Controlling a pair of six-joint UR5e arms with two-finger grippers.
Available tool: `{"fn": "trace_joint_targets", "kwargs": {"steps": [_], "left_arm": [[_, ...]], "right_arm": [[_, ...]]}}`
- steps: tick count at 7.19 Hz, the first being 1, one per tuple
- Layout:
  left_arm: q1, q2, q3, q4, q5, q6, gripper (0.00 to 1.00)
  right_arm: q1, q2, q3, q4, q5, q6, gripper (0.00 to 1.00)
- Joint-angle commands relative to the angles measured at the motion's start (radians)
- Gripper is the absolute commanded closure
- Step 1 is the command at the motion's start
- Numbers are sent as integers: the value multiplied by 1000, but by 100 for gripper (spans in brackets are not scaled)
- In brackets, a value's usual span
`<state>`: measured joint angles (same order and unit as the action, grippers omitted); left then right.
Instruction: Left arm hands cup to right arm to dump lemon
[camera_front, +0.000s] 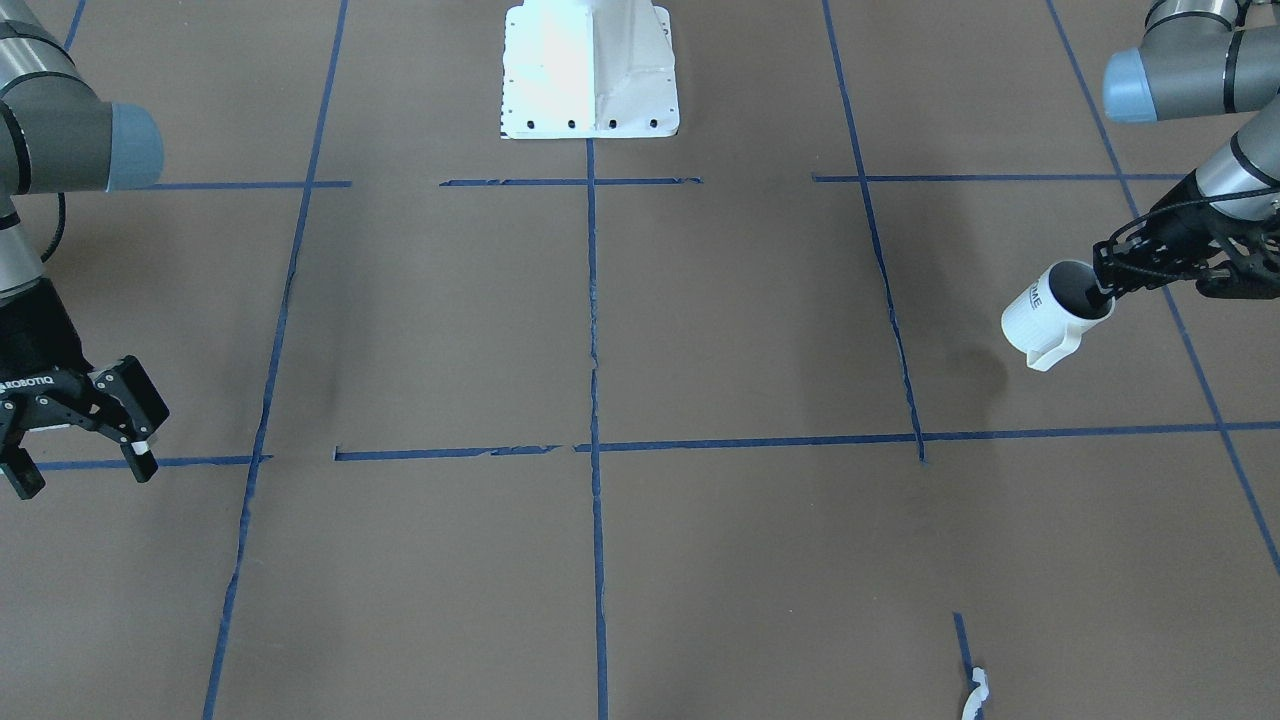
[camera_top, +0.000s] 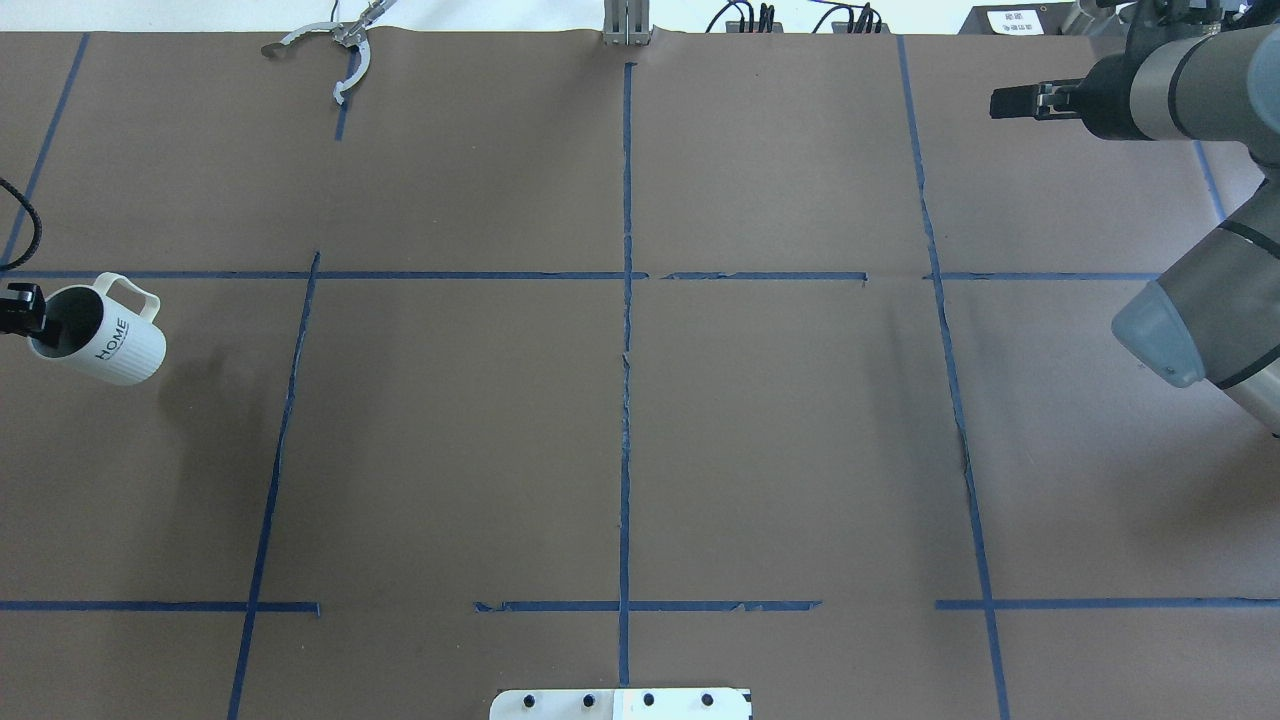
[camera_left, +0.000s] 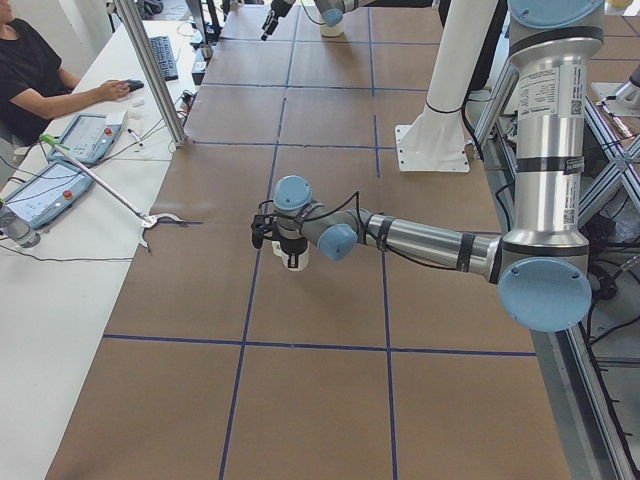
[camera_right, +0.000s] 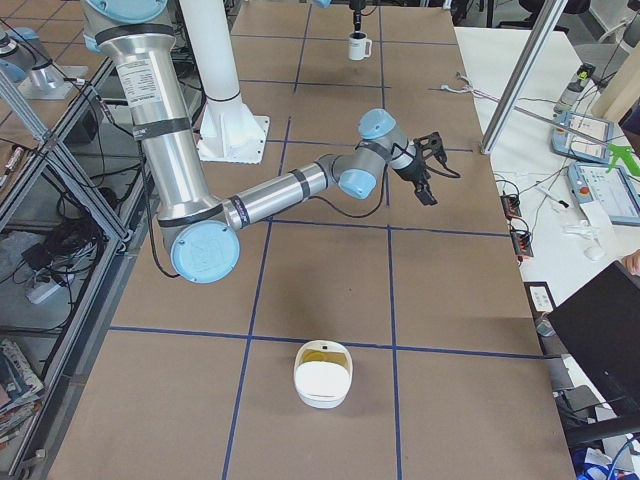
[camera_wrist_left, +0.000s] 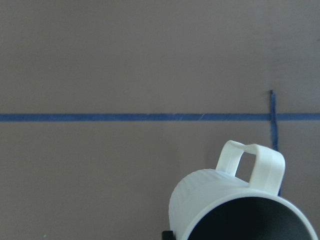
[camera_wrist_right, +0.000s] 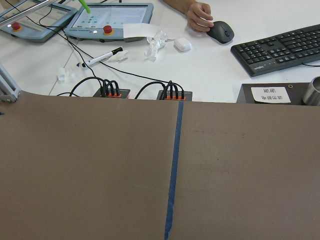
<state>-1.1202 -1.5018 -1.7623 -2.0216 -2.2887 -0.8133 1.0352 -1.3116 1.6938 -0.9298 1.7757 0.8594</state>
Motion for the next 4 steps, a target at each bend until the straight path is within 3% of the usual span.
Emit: {"fn": "trace_joint_targets", "kwargs": {"steps": [1,3,4], "left_arm": [[5,2,24,-8,9,-147,84],[8,2,53,-9,9,-147,76],[8,2,63,-9,9,-145,55]], "right_arm": [[2,-18,12,-1,5,0,0],[8,-18,10,-3,48,0,0],[49,-18,6,-4,107,0,0]]}}
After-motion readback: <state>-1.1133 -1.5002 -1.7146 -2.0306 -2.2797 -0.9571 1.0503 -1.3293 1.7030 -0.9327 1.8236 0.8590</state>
